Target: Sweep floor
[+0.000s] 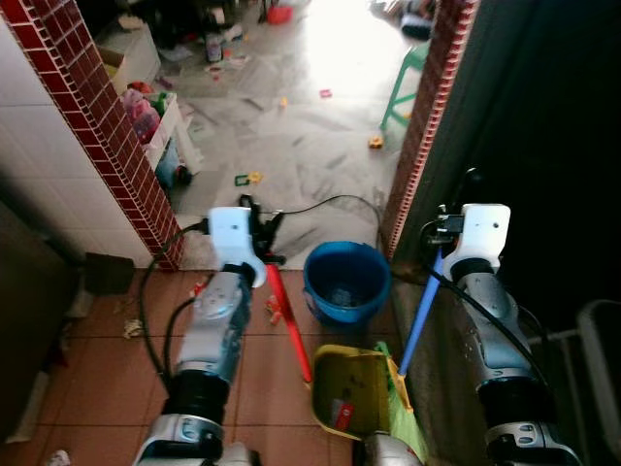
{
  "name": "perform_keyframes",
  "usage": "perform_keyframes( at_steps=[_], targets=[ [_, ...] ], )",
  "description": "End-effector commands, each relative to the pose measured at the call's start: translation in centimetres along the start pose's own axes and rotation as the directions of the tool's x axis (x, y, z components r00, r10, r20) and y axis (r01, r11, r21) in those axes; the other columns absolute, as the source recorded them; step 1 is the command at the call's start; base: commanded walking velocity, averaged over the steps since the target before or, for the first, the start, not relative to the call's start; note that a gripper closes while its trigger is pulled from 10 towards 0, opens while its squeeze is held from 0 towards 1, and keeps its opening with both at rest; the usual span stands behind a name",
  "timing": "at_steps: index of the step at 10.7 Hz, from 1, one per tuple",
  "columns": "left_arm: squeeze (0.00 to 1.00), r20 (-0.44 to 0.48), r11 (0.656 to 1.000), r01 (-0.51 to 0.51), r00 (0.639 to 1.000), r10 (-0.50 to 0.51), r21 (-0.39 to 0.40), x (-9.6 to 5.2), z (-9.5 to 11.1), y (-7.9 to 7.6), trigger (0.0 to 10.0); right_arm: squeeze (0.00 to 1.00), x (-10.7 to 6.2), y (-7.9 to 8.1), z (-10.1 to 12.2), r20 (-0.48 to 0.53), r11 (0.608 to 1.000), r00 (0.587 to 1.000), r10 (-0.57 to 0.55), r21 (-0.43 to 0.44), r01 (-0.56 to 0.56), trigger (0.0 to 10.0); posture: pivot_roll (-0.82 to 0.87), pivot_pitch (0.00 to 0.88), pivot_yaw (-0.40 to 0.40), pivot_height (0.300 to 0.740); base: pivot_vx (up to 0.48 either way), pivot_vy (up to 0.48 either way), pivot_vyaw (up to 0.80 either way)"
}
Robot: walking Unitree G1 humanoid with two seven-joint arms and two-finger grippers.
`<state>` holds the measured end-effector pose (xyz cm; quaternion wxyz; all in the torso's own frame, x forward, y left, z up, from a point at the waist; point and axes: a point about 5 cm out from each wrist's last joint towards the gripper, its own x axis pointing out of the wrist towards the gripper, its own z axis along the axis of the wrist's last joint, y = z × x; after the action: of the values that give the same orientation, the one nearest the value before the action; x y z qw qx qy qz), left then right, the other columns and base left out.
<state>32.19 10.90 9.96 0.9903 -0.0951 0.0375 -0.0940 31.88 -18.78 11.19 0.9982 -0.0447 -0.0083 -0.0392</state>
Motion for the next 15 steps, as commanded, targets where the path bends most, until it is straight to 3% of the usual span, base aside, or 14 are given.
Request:
perform_keyframes(
  at_steps=[1, 4, 8, 12, 15],
  targets=[
    [0.0, 0.039, 1.0, -0.015, 0.999, 0.015, -0.001, 0.2, 1.1, 0.4, 10.0, 0.0, 0.1, 0.4, 0.3, 0.011, 1.0, 1.0, 0.018, -0.016, -0.018, 10.0, -0.05, 0.036, 0.032, 0.74, 0.0, 0.0, 0.0],
    [0.0, 0.066, 1.0, -0.02, 0.998, 0.021, -0.005, 0.3, 2.1, 0.7, 10.0, 0.0, 0.1, 0.2, 0.3, 0.015, 0.999, 1.0, 0.012, -0.033, -0.012, 10.0, -0.05, 0.037, 0.034, 0.74, 0.0, 0.0, 0.0],
    [0.0, 0.201, 0.998, -0.059, 0.978, 0.064, -0.032, -0.2, 6.6, 1.8, 10.0, 0.0, 0.2, -2.6, -0.2, -0.005, 0.983, 0.995, -0.102, -0.153, 0.1, 10.0, -0.05, 0.038, 0.029, 0.74, 0.0, 0.0, 0.0],
    [0.0, 0.325, 0.996, -0.029, 0.944, 0.054, -0.082, -1.1, 11.3, 1.7, 10.0, 0.0, 0.5, -2.7, -0.6, -0.019, 0.978, 0.994, -0.111, -0.179, 0.106, 10.0, -0.03, 0.027, 0.011, 0.74, 0.0, 0.0, 0.0],
    [0.0, 0.322, 0.996, 0.031, 0.947, -0.003, -0.08, -1.4, 12.4, 1.4, 10.0, 0.0, 1.0, -2.6, -0.7, -0.022, 0.978, 0.994, -0.106, -0.186, 0.1, 10.0, -0.02, 0.013, 0.01, 0.74, 0.0, 0.0, 0.0]
  ],
)
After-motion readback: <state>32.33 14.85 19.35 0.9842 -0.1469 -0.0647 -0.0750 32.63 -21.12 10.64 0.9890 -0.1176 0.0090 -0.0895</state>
